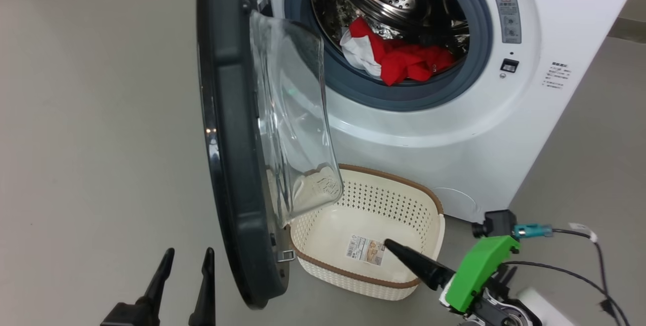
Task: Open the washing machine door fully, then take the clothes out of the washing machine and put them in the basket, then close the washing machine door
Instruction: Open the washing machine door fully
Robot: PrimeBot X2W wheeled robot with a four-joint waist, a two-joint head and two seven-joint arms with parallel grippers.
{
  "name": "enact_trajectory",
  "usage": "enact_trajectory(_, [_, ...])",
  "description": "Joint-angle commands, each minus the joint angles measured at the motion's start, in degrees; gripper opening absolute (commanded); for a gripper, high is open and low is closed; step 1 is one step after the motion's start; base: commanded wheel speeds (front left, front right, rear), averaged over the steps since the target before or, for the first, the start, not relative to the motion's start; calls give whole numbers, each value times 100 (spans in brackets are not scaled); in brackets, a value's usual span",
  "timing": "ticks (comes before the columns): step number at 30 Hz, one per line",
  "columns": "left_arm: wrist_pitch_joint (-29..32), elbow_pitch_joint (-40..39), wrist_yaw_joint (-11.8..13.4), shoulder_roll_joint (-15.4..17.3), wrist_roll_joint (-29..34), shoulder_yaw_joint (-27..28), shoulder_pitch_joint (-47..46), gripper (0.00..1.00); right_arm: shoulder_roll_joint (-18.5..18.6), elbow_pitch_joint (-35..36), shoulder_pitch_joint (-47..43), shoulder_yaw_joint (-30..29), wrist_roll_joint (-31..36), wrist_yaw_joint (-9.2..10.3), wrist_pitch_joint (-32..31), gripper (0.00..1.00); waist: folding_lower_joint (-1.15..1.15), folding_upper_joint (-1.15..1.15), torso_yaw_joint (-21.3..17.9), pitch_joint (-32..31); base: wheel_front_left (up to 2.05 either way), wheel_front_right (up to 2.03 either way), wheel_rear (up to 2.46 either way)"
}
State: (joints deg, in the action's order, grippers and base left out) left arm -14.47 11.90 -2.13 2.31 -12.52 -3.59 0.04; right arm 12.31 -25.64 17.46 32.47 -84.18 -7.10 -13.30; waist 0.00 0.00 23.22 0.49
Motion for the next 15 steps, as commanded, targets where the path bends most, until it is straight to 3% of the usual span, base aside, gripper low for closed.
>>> enact_trajectory(1, [-52, -154, 0, 56, -21, 228, -58, 100, 91, 117, -23, 86, 155, -39, 188, 100, 0, 0, -51, 3, 0, 0, 0])
enact_trajectory(15, [-52, -129, -12, 56, 3, 384, 24, 100, 616, -83, -346, 639, 906, -39, 1905, 100, 0, 0, -139, -32, 0, 0, 0])
